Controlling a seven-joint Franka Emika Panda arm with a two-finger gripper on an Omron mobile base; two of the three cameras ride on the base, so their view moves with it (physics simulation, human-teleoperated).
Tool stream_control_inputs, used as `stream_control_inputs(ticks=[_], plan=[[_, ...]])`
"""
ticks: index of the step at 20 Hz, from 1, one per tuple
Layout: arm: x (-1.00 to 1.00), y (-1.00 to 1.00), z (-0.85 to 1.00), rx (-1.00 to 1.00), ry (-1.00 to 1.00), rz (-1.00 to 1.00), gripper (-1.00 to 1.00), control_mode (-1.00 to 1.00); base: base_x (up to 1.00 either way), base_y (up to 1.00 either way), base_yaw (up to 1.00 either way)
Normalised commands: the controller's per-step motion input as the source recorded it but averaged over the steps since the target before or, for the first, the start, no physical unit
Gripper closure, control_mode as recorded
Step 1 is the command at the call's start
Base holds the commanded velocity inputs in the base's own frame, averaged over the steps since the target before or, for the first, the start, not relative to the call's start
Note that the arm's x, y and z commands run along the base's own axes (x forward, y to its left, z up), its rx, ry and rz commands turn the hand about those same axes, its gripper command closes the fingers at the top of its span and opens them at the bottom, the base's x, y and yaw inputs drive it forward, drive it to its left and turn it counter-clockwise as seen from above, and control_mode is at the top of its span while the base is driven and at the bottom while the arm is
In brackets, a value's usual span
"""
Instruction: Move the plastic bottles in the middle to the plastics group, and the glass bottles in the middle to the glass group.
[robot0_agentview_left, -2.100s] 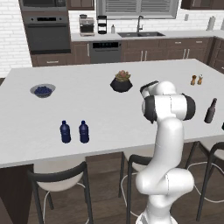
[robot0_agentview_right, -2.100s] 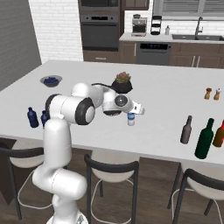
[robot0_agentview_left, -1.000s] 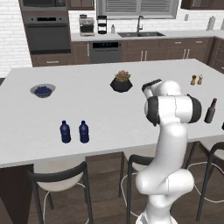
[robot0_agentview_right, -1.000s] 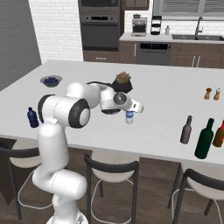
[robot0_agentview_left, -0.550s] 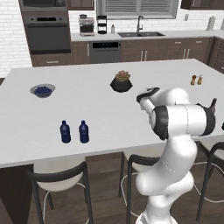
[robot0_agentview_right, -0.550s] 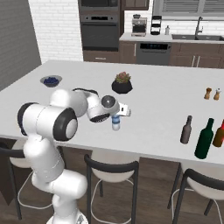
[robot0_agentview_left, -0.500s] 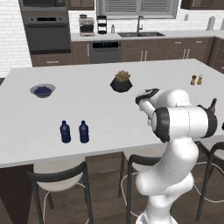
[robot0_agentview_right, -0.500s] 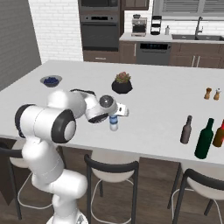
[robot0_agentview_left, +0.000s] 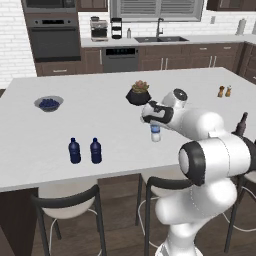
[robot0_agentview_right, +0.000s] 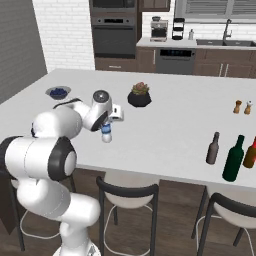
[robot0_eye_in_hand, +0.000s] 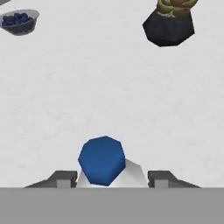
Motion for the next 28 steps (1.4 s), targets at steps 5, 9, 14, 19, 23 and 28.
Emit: stream_control_inputs(ticks=[5, 9, 14, 19, 23, 28], plan=[[-0.50, 0.79, 0.08, 0.05, 0.08, 0.25, 1.00, -1.00, 0.00, 0.00, 0.00], [-0.53, 0.65, 0.00, 0.12, 0.00, 0.33, 1.00, -1.00, 0.00, 0.00, 0.00], [-0.31, 0.53, -0.08, 0.13, -0.06, 0.38, 1.00, -1.00, 0.00, 0.00, 0.00], [-0.01, 0.27, -0.02, 0.06, 0.00, 0.32, 1.00, -1.00, 0.00, 0.00, 0.00], [0.00, 0.37, -0.19, 0.04, 0.00, 0.28, 1.00, -1.00, 0.00, 0.00, 0.00], [0.01, 0.35, -0.22, 0.02, -0.01, 0.19, 1.00, -1.00, 0.00, 0.00, 0.00]])
